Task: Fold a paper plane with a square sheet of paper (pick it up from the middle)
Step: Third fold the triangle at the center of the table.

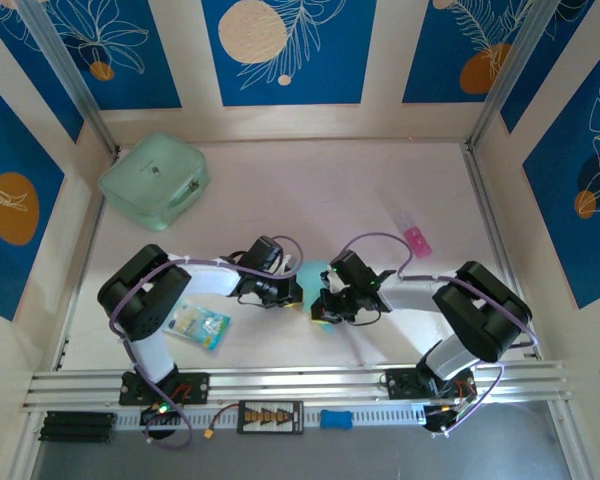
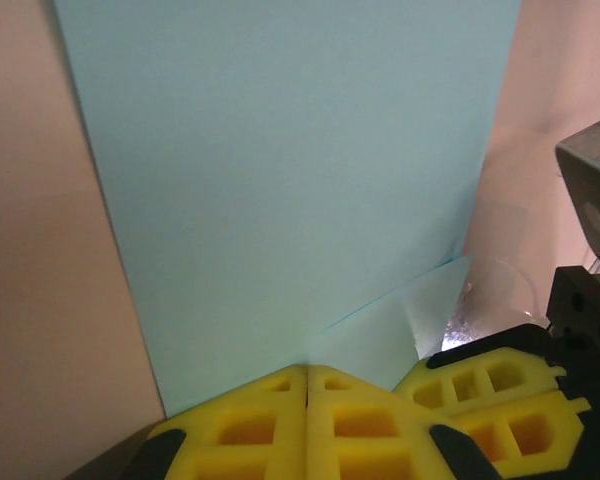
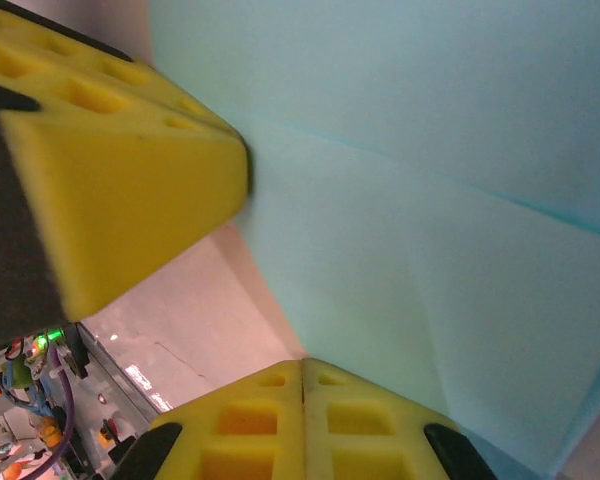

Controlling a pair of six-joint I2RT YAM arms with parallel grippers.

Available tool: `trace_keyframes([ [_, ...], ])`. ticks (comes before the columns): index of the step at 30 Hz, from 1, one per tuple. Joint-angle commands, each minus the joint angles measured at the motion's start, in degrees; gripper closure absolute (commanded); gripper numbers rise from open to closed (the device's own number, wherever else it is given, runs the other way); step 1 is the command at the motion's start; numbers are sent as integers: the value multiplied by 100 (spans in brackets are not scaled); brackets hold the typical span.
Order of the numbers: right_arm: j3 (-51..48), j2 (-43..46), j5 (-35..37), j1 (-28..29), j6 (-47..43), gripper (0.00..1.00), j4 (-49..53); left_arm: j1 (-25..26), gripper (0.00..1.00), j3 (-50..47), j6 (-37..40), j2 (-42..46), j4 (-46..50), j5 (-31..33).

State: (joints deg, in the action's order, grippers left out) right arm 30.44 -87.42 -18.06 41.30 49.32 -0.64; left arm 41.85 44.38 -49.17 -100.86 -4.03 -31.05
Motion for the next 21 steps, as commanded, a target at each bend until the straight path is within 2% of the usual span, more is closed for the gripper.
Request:
trace_keyframes([
  [1, -380, 103, -74, 54, 143, 94, 118, -75, 100, -174, -20, -153, 214, 282],
  [6, -681, 685, -196, 54, 218, 94, 124, -78, 100, -154, 27, -167, 295, 310],
  [10, -458, 928, -162, 54, 218, 95, 160, -78, 100, -157, 45, -167, 289, 277],
  [18, 515, -224, -27, 45, 106, 95, 44, -80, 100, -202, 12, -171, 219, 232],
  [21, 512, -531, -82, 123, 101, 95, -9, -76, 100, -210, 21, -171, 214, 269],
])
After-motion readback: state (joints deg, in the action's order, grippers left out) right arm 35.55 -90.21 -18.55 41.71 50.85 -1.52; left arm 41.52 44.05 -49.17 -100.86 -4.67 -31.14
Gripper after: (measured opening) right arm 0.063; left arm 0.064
